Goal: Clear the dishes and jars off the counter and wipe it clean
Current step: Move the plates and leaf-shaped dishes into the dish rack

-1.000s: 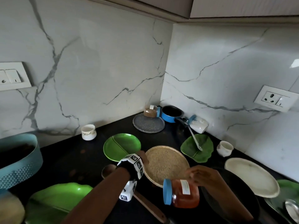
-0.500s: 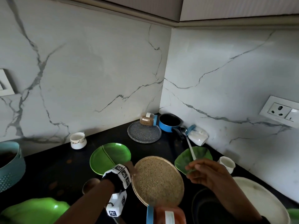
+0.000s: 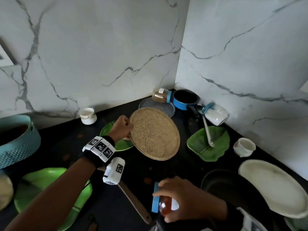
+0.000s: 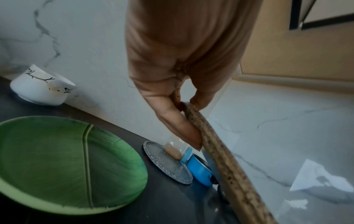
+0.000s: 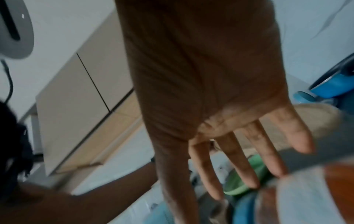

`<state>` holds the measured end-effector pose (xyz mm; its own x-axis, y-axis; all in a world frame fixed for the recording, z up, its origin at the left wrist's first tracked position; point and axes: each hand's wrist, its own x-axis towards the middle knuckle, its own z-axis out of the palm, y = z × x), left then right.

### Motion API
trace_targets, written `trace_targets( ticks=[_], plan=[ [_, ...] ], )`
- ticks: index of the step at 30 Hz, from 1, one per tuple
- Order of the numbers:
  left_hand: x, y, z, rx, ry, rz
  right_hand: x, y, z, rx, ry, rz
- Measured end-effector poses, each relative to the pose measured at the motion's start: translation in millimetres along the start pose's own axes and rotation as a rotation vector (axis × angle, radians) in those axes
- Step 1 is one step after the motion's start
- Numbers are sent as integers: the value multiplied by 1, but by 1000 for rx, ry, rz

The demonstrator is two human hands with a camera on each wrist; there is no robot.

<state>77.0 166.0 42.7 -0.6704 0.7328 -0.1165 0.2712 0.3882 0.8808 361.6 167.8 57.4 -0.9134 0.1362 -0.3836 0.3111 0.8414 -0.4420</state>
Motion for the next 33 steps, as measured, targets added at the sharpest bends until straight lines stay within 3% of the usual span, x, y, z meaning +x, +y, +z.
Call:
trace_targets(
  ticks=[5,9,11,15,17,19,23,26,29,33],
  plan=[
    [-6,-8,-22,-148,67,31,29,21,16,-175,-51,141],
    [-14,-19,-41,-265,166,15,37,21,11,-41,-162,173],
    [-16,-29,-55,-337,209,-20,39,22,9,88,-71,248],
    [-21,-45,-82,-453,253,-50,51,40,-3,142,253,463],
    [-24,-50,-90,-477,277,-37,58,55,-8,156,298,562],
    [-26,-56,-96,-490,298,-32,64,63,-12,179,252,604],
    [-26,-72,-108,-518,355,-78,64,63,-34,233,130,542],
    [-28,-80,-117,-562,386,-102,76,60,-81,208,153,492],
    [-32,-84,-126,-571,434,-118,117,68,-135,138,161,423],
    [-39,-90,-135,-615,477,-134,196,95,-174,104,55,378]
  ],
)
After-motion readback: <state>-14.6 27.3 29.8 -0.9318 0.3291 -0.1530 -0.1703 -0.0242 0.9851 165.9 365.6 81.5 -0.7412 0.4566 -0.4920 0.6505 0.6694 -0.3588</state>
